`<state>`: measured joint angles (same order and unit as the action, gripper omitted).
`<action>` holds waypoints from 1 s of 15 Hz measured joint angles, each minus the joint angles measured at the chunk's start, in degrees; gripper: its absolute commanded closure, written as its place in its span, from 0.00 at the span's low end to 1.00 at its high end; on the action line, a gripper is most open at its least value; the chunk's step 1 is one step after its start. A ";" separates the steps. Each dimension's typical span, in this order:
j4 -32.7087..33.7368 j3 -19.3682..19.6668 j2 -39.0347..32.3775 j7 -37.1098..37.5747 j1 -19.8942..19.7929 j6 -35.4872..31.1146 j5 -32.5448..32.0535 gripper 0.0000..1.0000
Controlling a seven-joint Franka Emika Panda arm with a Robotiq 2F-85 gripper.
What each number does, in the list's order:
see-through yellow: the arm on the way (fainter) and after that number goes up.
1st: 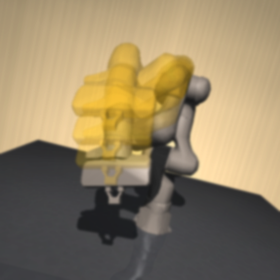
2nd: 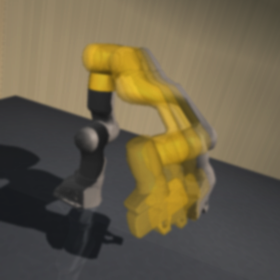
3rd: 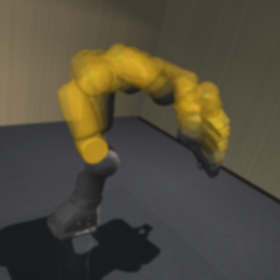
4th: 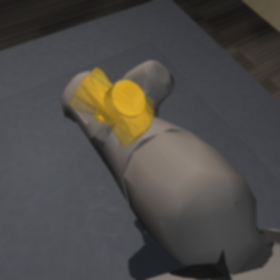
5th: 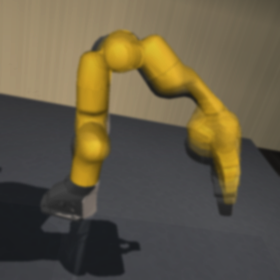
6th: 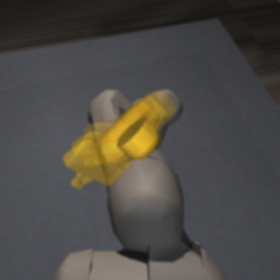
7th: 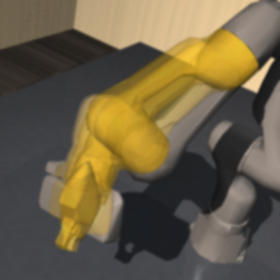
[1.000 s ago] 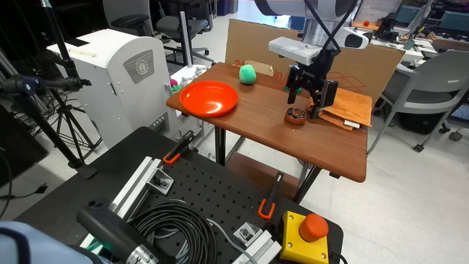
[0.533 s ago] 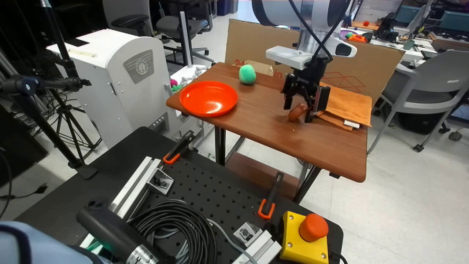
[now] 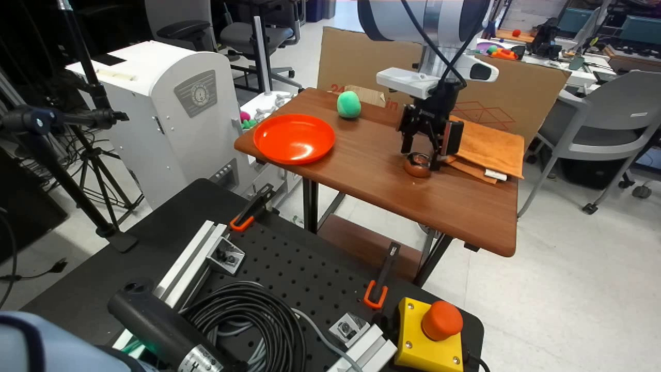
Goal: Put the donut on the plate.
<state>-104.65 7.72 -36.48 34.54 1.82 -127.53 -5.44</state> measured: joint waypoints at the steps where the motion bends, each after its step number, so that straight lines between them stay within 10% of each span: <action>1: 0.17 0.02 -0.10 0.01 0.04 0.00 0.00 0.00; 8: 2.06 0.31 -1.81 0.75 0.39 0.58 0.40 0.55; 15: -1.98 -2.15 2.88 -2.77 2.47 2.01 0.61 0.55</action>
<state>-106.64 5.57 -33.61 31.77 4.29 -125.52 -4.83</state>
